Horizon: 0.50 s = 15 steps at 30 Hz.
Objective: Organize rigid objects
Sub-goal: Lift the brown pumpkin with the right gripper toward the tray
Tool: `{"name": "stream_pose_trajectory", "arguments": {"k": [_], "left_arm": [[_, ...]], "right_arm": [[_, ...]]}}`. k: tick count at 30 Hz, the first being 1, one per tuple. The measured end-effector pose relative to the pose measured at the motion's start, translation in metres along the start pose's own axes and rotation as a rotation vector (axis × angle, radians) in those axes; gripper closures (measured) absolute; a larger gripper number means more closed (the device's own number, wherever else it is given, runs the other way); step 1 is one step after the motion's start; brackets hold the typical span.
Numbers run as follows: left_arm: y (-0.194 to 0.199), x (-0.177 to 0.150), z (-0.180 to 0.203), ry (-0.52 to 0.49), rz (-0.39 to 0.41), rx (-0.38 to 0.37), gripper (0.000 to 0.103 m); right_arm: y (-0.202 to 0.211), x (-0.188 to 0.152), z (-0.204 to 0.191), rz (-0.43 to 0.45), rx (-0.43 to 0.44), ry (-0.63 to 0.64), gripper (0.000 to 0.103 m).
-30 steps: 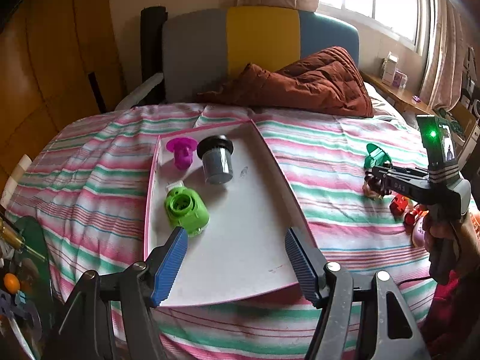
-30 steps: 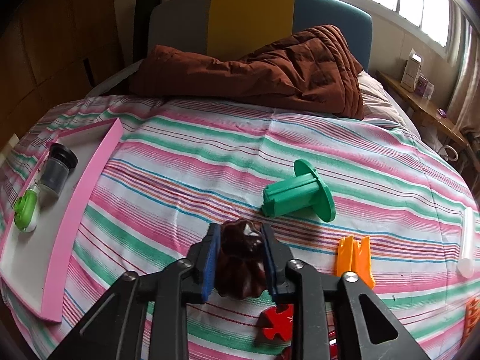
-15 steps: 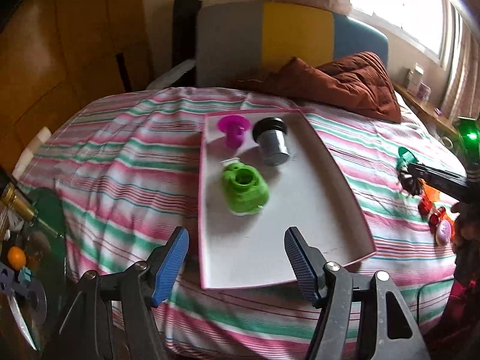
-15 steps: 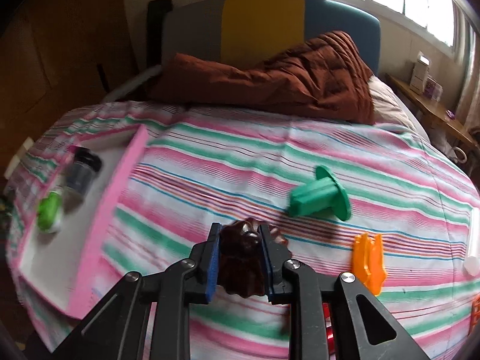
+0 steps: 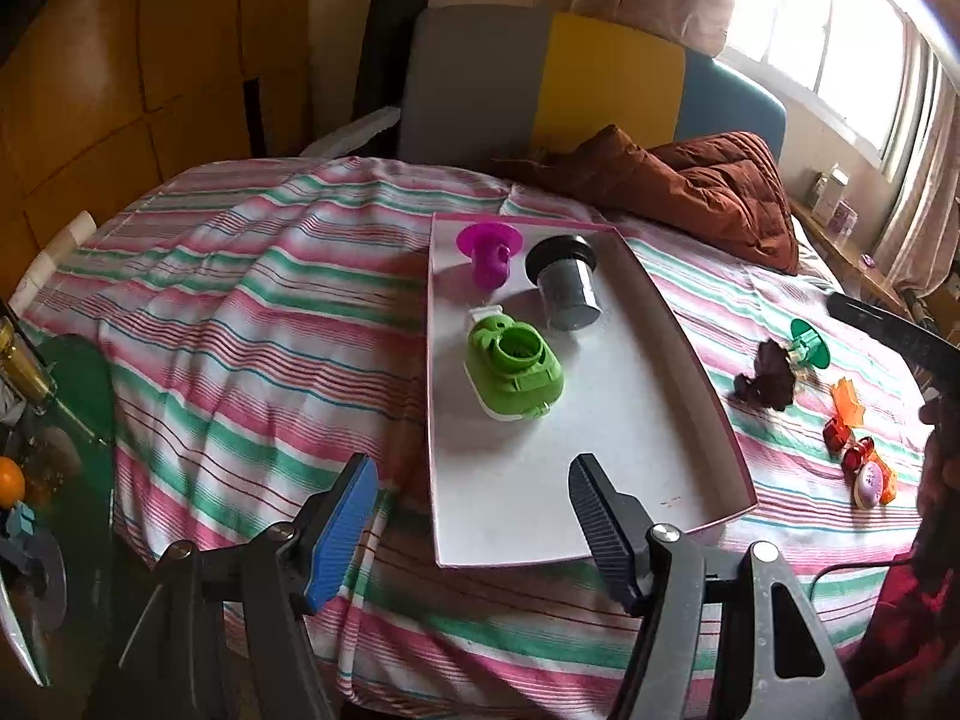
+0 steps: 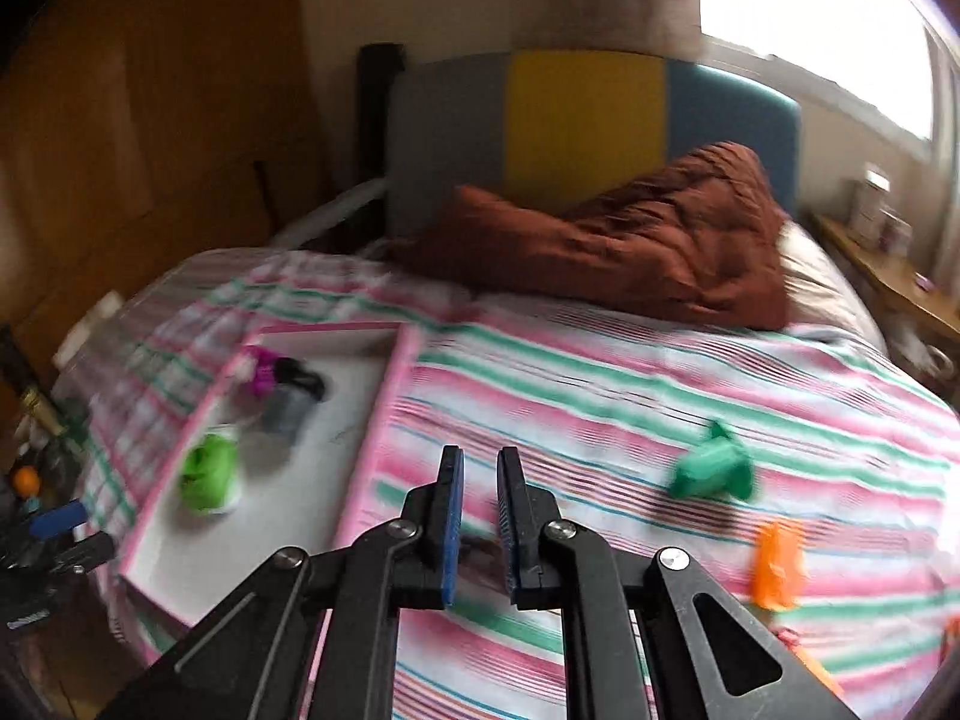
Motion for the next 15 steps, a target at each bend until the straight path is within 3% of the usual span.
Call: {"name": "stream_pose_trajectory", "arguments": {"k": [4, 6, 8, 11, 14, 15], "left_arm": [[-0.007, -0.002, 0.005, 0.007, -0.023, -0.025, 0.035], [-0.008, -0.003, 0.008, 0.0, -0.029, -0.025, 0.035], [-0.008, -0.003, 0.01, -0.006, -0.029, -0.024, 0.035], [-0.006, -0.002, 0.009, -0.004, -0.027, -0.017, 0.035], [-0.007, -0.002, 0.007, 0.002, -0.032, -0.016, 0.035], [-0.007, -0.002, 0.007, 0.002, -0.033, -0.014, 0.035]], "right_arm": [[-0.005, -0.019, 0.033, -0.063, 0.03, -0.074, 0.085], [-0.014, -0.025, 0.036, -0.08, 0.022, -0.081, 0.038], [-0.024, -0.027, 0.027, -0.093, 0.049, -0.063, 0.032], [-0.042, -0.027, 0.01, -0.133, 0.046, -0.017, 0.014], [-0.066, -0.018, 0.0, -0.152, 0.037, 0.0, 0.014], [-0.074, -0.016, -0.001, -0.162, 0.021, 0.006, 0.019]]}}
Point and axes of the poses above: each gripper's, at about its wrist camera, not at the fingertips, and y roughly against the way its jaws point, z to its right, x to its top, the point moved 9 cm from there along -y, roughly the way its jaws point, and after that the axes turned 15 degrees about -z, right-handed, at the moved point
